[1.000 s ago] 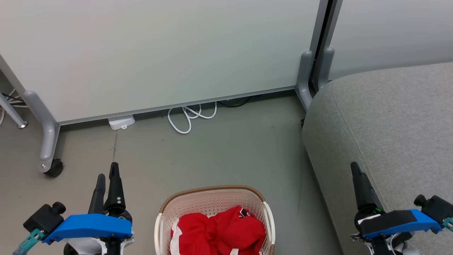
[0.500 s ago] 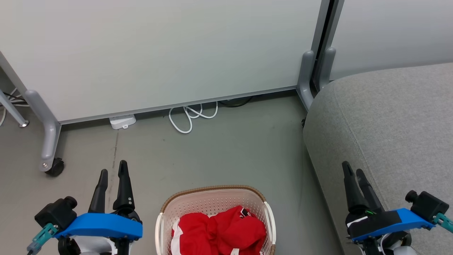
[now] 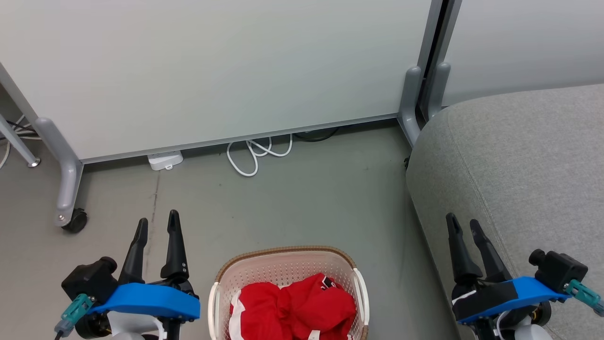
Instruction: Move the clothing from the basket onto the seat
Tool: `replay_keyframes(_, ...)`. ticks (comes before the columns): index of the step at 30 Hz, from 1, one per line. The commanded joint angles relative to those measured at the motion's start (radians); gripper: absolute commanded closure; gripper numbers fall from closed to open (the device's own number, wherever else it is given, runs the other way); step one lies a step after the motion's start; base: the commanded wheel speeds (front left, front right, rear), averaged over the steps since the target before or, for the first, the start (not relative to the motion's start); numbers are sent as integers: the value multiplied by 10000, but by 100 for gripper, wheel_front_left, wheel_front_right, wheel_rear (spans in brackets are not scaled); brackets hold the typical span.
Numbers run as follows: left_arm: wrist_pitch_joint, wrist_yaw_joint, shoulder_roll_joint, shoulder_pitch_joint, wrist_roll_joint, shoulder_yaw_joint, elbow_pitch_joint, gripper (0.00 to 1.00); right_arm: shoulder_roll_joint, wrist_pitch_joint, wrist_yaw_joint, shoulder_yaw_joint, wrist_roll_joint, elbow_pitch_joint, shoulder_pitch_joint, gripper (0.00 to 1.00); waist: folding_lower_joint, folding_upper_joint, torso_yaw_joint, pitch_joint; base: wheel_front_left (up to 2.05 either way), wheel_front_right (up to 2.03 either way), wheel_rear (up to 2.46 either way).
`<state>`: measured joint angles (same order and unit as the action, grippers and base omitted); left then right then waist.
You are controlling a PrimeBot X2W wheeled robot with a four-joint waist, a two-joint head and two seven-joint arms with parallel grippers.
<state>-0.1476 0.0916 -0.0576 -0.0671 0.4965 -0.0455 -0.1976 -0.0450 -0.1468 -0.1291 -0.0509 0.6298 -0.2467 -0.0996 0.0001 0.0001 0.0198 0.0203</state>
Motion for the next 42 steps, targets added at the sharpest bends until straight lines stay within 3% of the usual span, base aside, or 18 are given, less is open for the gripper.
replay_keyframes(1, -80, -16, -69, -221, -225, -34, 119, 0, -62, -83, -16, -31, -217, 104, -213, 0, -1, -1, 4, 2, 0, 0, 0)
replay_keyframes(27, -680, 131, -28, -222, -2558, -215, 122, 0, -71, -694, -21, -390, -2435, 106, -283, 0, -1, -1, 87, 55, 0, 0, 0)
replay_keyframes(42, -968, 312, 44, -244, -3338, -144, -68, 0, -75, -978, -23, -551, -3402, 42, -333, 0, -1, -1, 144, 65, 0, 0, 0)
